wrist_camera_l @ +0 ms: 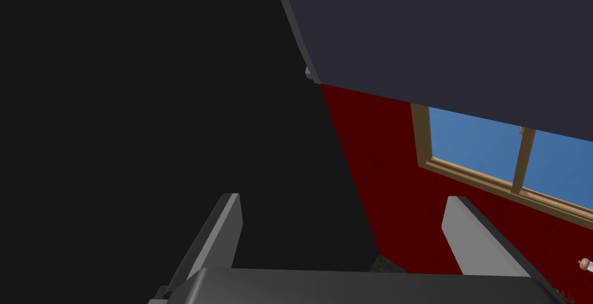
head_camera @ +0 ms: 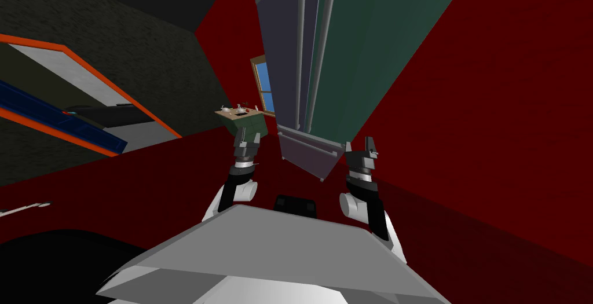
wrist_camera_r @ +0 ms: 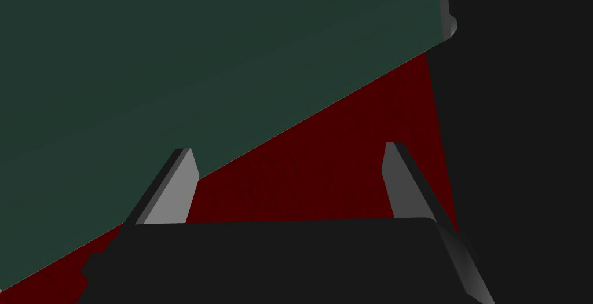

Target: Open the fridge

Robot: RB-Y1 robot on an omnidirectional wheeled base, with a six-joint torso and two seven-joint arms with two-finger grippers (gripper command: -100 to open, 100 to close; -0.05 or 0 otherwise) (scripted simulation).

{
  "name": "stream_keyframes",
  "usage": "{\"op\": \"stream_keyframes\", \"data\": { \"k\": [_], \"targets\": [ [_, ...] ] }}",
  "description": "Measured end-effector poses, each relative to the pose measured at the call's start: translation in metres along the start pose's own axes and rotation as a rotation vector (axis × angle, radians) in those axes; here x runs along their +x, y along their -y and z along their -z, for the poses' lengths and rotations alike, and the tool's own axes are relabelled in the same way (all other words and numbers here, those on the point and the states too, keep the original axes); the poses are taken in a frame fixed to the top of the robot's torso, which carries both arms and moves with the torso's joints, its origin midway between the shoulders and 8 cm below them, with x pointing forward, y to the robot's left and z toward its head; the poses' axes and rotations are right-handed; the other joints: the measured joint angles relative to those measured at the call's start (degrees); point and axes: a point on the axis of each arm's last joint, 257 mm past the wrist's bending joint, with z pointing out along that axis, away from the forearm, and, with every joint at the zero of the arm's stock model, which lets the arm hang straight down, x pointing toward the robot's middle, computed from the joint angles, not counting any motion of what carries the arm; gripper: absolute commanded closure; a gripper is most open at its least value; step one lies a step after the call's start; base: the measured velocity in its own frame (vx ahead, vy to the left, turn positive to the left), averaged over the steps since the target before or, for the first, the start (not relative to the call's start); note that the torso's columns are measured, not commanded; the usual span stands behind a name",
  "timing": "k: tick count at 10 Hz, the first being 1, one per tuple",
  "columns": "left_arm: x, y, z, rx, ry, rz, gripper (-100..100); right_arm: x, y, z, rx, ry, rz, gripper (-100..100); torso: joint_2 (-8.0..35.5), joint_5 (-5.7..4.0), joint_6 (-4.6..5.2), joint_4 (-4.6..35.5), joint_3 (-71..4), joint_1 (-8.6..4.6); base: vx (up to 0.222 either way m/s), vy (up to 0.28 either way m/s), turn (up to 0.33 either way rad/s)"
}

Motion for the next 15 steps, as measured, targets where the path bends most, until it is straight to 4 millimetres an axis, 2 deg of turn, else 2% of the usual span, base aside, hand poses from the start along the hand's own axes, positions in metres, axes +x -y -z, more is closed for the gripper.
{"op": "stream_keyframes", "data": {
  "k": [2,9,10,12,15],
  "targets": [
    [0.000,0.000,0.000,0.000,0.000,0.000,0,0.000,0.000,0.000,0.000,0.000,0.000,0,6.0,0.00,0.00,6.0,-12.0,0.00,0.000,0.000,0.000],
    [0.000,0.000,0.000,0.000,0.000,0.000,0,0.000,0.000,0.000,0.000,0.000,0.000,0,35.4,0.00,0.00,35.4,-70.7,0.00,0.000,0.000,0.000],
    [0.000,0.000,0.000,0.000,0.000,0.000,0,0.000,0.000,0.000,0.000,0.000,0.000,-100,39.6,0.00,0.00,39.6,-79.2,0.00,0.024,0.028,-0.018],
    [0.000,0.000,0.000,0.000,0.000,0.000,0,0.008,0.009,0.000,0.019,-0.051,0.048,-100,42.0,0.05,0.00,42.0,-84.3,0.16,0.038,0.072,-0.021],
    [0.000,0.000,0.000,0.000,0.000,0.000,0,0.013,0.028,-0.001,0.042,-0.123,0.137,-100,42.2,0.01,0.00,42.3,-84.6,0.03,0.059,0.099,-0.025]
  ]
}}
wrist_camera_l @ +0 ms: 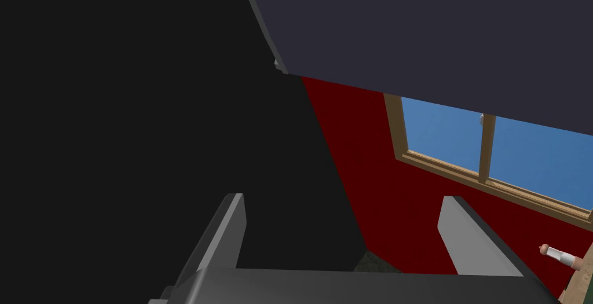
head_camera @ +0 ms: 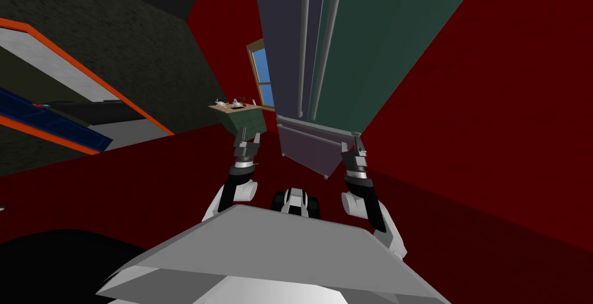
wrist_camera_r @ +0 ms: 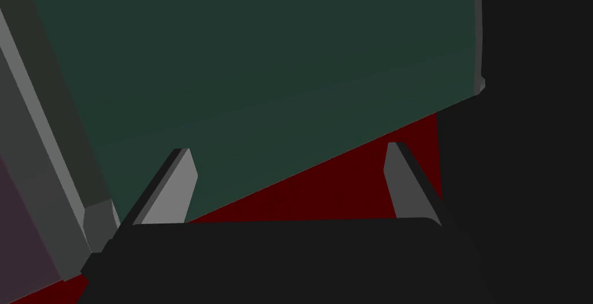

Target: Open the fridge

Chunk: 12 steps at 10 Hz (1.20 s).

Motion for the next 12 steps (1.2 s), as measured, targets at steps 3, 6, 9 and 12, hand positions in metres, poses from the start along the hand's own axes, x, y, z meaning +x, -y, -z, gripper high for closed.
{"op": "stream_keyframes", "data": {
  "k": [3,6,9,12],
  "targets": [
    [0.000,0.000,0.000,0.000,0.000,0.000,0,0.008,0.021,-0.003,0.024,-0.077,0.116,-100,0.1,-0.01,0.00,0.0,0.0,-0.02,0.072,0.117,-0.033],
    [0.000,0.000,0.000,0.000,0.000,0.000,0,0.015,0.045,-0.006,0.038,-0.161,0.258,-100,0.0,0.02,-0.01,0.0,0.0,0.07,0.095,0.165,-0.038],
    [0.000,0.000,0.000,0.000,0.000,0.000,0,0.017,0.069,-0.011,0.044,-0.249,0.424,-100,0.1,-0.03,0.00,0.0,0.0,-0.07,0.102,0.154,-0.042],
    [0.000,0.000,0.000,0.000,0.000,0.000,0,0.014,0.089,-0.015,0.043,-0.321,0.578,-100,0.2,-0.04,0.01,0.1,0.1,-0.16,0.058,0.128,-0.028]
  ]
}}
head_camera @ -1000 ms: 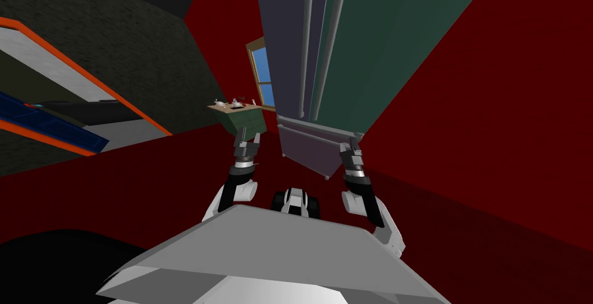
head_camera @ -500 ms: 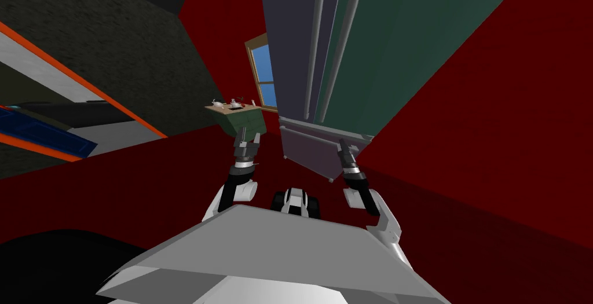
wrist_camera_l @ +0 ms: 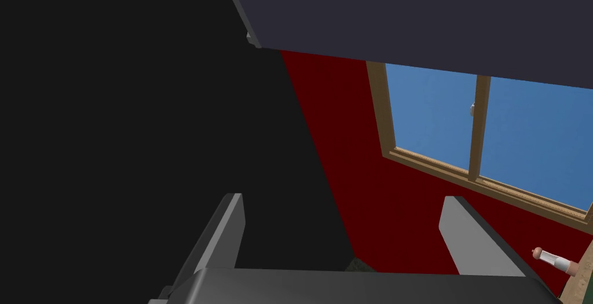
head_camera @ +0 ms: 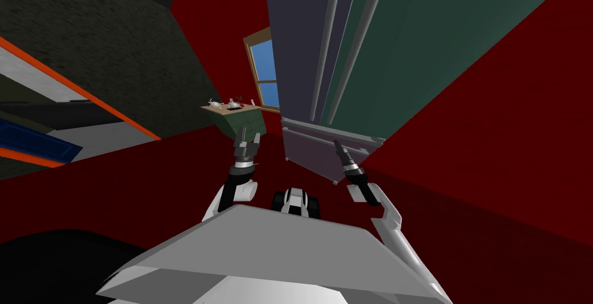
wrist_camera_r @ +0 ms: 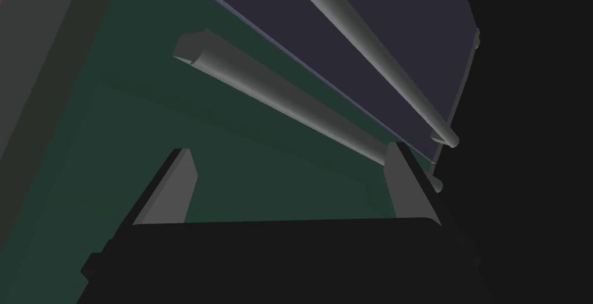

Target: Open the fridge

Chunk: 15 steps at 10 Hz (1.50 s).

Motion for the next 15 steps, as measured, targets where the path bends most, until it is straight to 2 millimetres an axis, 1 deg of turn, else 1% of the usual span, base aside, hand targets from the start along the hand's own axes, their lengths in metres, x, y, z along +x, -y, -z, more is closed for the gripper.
{"op": "stream_keyframes", "data": {
  "k": [5,7,8,11,12,13,14,15],
  "targets": [
    [0.000,0.000,0.000,0.000,0.000,0.000,0,0.000,0.035,-0.009,0.004,-0.100,0.243,-100,-0.3,0.07,-0.01,-0.1,-0.2,0.28,0.067,0.123,-0.033],
    [0.000,0.000,0.000,0.000,0.000,0.000,0,-0.002,0.051,-0.010,0.013,-0.133,0.324,-100,-0.1,0.00,-0.01,0.0,-0.1,0.04,0.063,0.124,-0.034],
    [0.000,0.000,0.000,0.000,0.000,0.000,0,-0.008,0.059,-0.014,0.013,-0.153,0.389,-100,-0.2,0.04,0.00,0.0,-0.1,0.19,0.057,0.110,-0.022],
    [0.000,0.000,0.000,0.000,0.000,0.000,0,-0.016,0.083,-0.013,0.031,-0.197,0.503,-100,-0.1,-0.01,-0.01,0.0,-0.1,0.03,0.052,0.089,-0.023],
    [0.000,0.000,0.000,0.000,0.000,0.000,0,-0.021,0.093,-0.014,0.036,-0.214,0.552,-100,-0.2,0.03,0.00,0.0,-0.1,0.13,0.062,0.161,-0.044],
    [0.000,0.000,0.000,0.000,0.000,0.000,0,-0.031,0.102,-0.016,0.038,-0.233,0.619,-100,-0.2,0.09,-0.01,-0.1,-0.1,0.35,0.051,0.130,-0.023],
    [0.000,0.000,0.000,0.000,0.000,0.000,0,-0.034,0.111,-0.015,0.048,-0.246,0.653,-100,-0.2,0.06,-0.01,-0.1,-0.1,0.20,0.055,0.107,-0.023],
    [0.000,0.000,0.000,0.000,0.000,0.000,0,-0.041,0.120,-0.016,0.057,-0.263,0.704,-100,-0.2,0.01,0.00,0.0,-0.1,0.06,0.091,0.120,-0.041]
  ]
}}
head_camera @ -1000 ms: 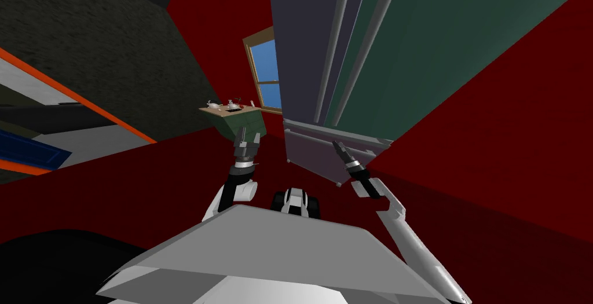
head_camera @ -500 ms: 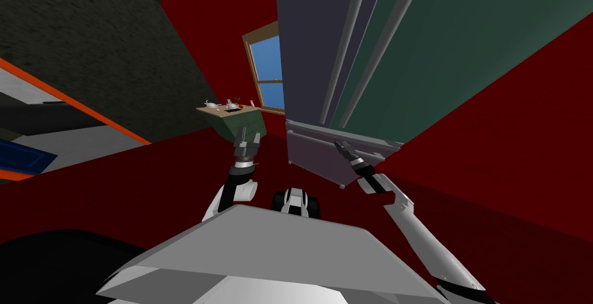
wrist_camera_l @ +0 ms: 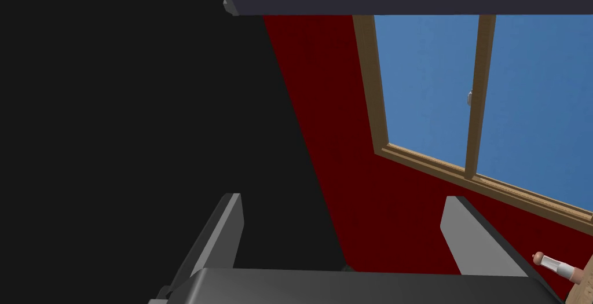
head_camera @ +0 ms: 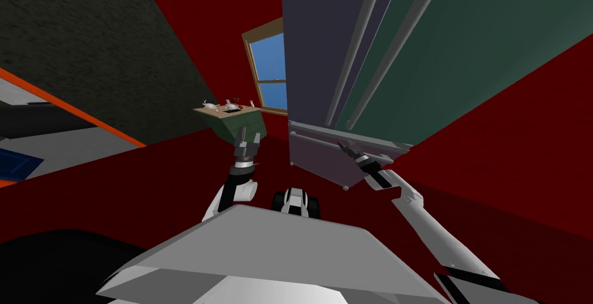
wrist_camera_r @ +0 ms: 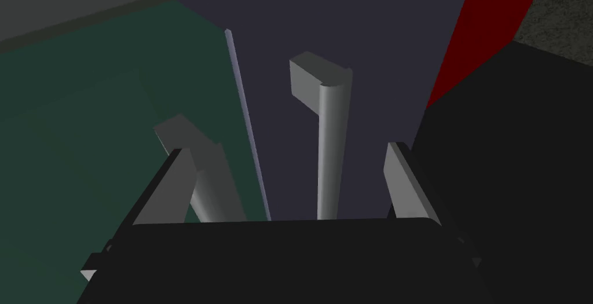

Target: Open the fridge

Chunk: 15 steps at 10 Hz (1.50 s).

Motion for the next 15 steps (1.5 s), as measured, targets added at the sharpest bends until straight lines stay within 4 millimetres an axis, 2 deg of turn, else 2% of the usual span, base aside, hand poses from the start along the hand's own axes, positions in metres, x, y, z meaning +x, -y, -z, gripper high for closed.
{"op": "stream_keyframes", "data": {
  "k": [1,3,7,12,15],
  "targets": [
    [0.000,0.000,0.000,0.000,0.000,0.000,0,-0.005,0.011,-0.003,0.005,-0.017,0.067,-100,-0.1,0.00,-0.01,0.0,-0.1,0.03,0.067,0.099,-0.018],
    [0.000,0.000,0.000,0.000,0.000,0.000,0,-0.001,0.037,-0.001,0.029,-0.050,0.147,-100,0.1,0.01,0.01,0.0,0.0,0.06,0.056,0.130,-0.036],
    [0.000,0.000,0.000,0.000,0.000,0.000,0,-0.017,0.092,0.004,0.074,-0.117,0.351,-100,0.1,-0.04,0.00,0.0,0.1,-0.12,0.052,0.116,-0.029],
    [0.000,0.000,0.000,0.000,0.000,0.000,0,-0.052,0.168,0.019,0.147,-0.203,0.616,-100,0.0,0.05,-0.06,0.0,0.0,0.10,0.056,0.129,-0.030],
    [0.000,0.000,0.000,0.000,0.000,0.000,0,-0.080,0.200,0.029,0.183,-0.240,0.743,-100,0.0,-0.01,-0.01,0.0,0.0,0.01,0.039,0.085,-0.022]
  ]
}}
